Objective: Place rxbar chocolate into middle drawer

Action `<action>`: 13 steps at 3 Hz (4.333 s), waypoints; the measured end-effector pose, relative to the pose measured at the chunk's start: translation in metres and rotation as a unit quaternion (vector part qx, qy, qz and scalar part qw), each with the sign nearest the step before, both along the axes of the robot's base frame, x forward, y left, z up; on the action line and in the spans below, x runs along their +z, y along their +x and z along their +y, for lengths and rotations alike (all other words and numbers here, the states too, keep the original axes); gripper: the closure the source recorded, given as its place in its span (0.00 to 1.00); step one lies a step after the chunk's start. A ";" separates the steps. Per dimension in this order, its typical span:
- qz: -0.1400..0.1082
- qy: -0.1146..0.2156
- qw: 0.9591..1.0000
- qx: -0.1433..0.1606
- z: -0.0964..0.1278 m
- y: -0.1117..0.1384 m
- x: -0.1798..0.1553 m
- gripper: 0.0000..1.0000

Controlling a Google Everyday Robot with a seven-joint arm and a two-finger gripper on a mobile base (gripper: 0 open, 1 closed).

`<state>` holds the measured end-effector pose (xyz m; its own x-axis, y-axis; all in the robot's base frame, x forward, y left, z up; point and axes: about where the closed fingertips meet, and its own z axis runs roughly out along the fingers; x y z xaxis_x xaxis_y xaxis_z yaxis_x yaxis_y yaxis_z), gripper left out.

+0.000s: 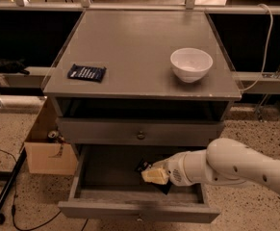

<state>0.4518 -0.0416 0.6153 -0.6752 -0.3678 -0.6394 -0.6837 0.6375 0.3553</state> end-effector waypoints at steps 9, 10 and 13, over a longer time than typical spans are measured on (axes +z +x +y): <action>0.025 -0.049 0.998 -0.044 -0.002 0.085 -0.158 1.00; 0.033 -0.053 0.997 -0.044 0.002 0.085 -0.171 1.00; 0.052 -0.071 0.994 -0.058 0.001 0.097 -0.224 1.00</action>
Offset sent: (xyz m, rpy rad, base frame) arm -0.0040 0.0058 -0.0464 0.0181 0.0717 -0.0415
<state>0.5489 -0.0407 0.3912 -0.7781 -0.3650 -0.5112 -0.5668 0.7588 0.3210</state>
